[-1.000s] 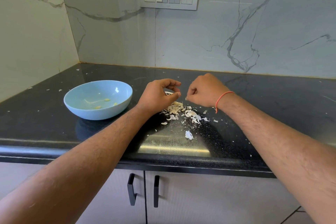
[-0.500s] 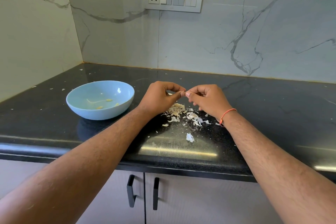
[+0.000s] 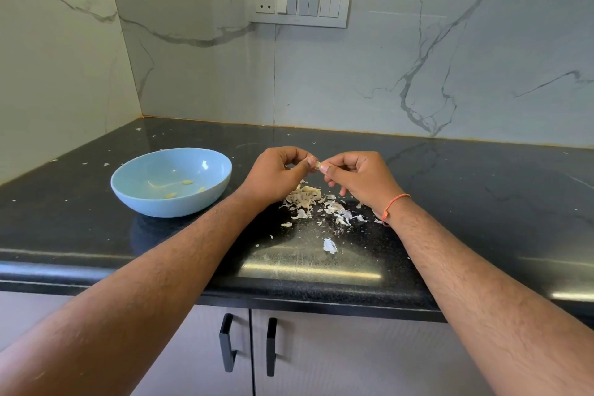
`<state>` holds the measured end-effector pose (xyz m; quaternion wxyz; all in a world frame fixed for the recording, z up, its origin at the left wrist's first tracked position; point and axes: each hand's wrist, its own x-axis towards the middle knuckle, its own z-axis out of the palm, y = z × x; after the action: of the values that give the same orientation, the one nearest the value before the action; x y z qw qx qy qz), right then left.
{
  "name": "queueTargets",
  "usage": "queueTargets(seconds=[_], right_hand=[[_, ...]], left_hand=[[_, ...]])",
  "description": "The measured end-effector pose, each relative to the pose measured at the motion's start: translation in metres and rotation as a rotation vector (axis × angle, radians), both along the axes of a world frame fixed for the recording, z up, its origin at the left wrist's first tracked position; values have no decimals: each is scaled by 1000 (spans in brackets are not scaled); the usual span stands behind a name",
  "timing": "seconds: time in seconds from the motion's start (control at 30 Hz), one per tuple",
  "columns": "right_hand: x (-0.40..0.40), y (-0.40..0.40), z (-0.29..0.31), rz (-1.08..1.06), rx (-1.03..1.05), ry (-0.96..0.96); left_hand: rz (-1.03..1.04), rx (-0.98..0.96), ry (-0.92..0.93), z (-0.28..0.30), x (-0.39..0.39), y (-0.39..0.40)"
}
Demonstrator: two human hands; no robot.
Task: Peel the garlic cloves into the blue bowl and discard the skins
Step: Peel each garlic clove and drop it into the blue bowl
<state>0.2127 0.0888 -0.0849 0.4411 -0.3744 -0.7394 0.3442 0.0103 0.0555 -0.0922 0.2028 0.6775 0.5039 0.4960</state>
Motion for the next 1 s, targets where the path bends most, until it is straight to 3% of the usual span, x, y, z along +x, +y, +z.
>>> queueTargets(seconds=[0.2, 0.5, 0.7, 1.0], right_hand=[[0, 0, 1, 32, -86, 106], [-2, 0, -2, 147, -279, 188], [-1, 1, 2, 82, -189, 220], [1, 1, 2, 49, -141, 190]], left_hand=[[-30, -13, -42, 0, -1, 0], [14, 11, 106, 2, 5, -4], [0, 5, -44, 2, 4, -5], [24, 26, 43, 3, 4, -6]])
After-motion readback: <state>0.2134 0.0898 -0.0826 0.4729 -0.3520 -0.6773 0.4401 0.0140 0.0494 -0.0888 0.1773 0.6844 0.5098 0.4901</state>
